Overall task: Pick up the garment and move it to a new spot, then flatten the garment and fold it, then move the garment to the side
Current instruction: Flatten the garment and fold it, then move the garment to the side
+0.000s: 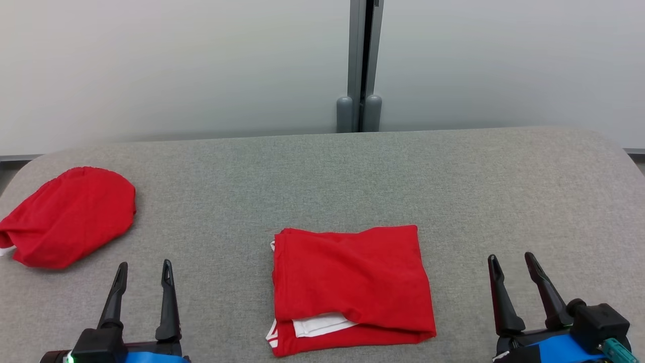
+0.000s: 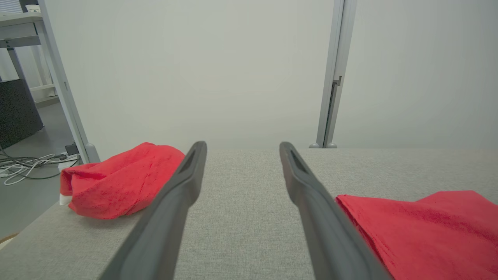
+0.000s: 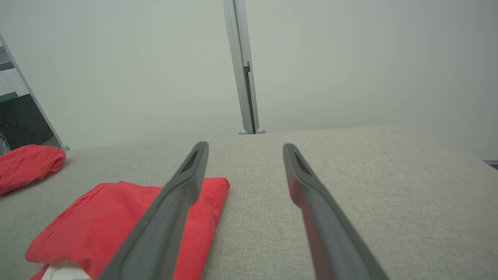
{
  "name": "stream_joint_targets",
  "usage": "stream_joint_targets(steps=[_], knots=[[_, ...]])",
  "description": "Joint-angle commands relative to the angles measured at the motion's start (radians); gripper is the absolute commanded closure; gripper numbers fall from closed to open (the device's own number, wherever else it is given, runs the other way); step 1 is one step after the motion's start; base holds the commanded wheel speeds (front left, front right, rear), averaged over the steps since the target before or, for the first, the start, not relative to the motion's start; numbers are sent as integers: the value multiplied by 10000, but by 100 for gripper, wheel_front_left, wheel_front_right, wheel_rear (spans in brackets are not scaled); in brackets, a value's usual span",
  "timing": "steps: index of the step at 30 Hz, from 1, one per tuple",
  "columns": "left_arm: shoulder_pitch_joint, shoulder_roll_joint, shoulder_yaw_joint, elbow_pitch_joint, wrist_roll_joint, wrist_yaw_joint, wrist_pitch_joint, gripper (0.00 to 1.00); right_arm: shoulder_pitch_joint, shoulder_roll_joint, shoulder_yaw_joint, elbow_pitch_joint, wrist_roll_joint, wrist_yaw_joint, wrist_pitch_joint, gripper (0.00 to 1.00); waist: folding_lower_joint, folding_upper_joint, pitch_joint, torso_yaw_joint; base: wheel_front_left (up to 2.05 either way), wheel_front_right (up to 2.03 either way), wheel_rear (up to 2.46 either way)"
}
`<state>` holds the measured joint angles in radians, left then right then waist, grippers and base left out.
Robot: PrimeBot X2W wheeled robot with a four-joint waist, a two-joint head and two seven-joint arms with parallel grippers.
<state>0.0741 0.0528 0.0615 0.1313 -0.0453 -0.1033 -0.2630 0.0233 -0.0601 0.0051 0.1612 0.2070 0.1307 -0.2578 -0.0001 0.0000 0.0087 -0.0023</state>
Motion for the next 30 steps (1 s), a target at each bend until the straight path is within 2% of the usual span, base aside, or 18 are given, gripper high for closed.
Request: stream_joint_targets(steps=[1, 13, 30], knots=[[97, 40, 59, -35, -35, 16, -22, 0, 204, 62, 31, -119, -117, 2, 76, 0, 1, 0, -41, 49, 0, 0, 0], [42, 138, 28, 190, -46, 0, -22, 0, 339, 94, 179, -102, 28, 2, 352, 0, 1, 0, -81, 270, 0, 0, 0], [-75, 180, 58, 348, -91, 57, -22, 0, 172, 95, 251, 104, 72, 2, 408, 0, 1, 0, -71, 236, 0, 0, 0]])
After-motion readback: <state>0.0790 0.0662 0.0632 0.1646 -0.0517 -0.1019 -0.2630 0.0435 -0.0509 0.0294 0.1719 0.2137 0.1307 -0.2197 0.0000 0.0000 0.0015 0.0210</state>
